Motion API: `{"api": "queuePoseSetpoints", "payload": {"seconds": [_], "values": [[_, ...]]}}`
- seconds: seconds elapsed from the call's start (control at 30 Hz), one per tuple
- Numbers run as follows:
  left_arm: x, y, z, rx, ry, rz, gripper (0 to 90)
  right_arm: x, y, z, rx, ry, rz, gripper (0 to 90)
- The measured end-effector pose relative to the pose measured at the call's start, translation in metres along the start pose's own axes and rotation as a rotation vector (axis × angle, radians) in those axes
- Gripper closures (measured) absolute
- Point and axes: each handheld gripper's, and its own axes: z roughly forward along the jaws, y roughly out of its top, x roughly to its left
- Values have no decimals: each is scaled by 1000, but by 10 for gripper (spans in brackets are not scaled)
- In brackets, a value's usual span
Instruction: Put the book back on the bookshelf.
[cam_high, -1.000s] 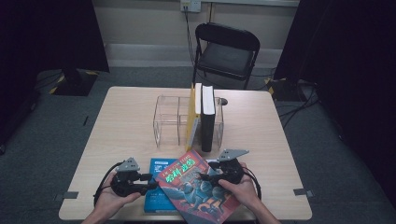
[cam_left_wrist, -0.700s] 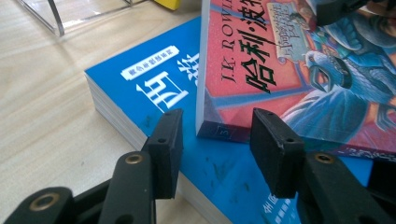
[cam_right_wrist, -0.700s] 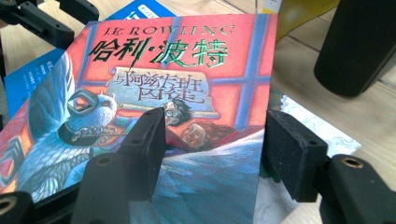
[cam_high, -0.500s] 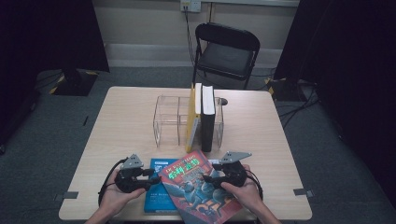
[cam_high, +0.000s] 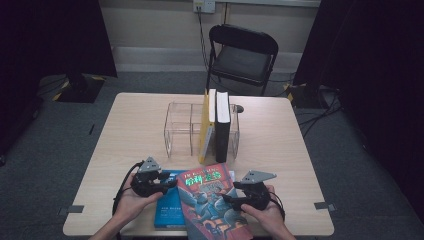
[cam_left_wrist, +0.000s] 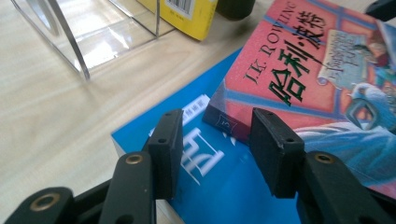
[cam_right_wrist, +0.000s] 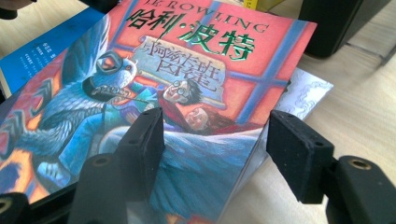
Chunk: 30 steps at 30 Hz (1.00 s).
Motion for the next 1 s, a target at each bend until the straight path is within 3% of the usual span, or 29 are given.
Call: {"api": "queuePoseSetpoints", "payload": {"seconds": [0.1,0.17,0.2,0.27,0.33,0.43,0.6,0.67,0.9,1.0], "values": [[4,5,6,4,17,-11,557,6,-2,-3,7,-13,-3,357],[4,5,12,-6,67,14,659,8,-4,-5,7,-5,-1,354],[5,6,12,-11,62,-16,664,8,-5,-5,7,-3,0,354],[13,6,11,-22,11,-88,624,8,-5,-5,4,1,-2,354],[16,6,11,-29,-12,-115,583,6,-6,-5,1,15,5,355],[14,7,8,-37,-4,-123,505,0,-8,-5,-3,51,26,359],[1,2,-10,-64,-56,-115,496,-2,-5,-4,-24,28,12,410],[-5,-3,-13,-46,-91,-130,490,-6,-3,-2,-29,26,22,417],[-16,-6,2,-16,-167,-157,444,-7,-1,2,-37,6,36,421],[-21,-2,6,-3,-140,-144,404,-5,-1,2,-35,3,38,420]]}}
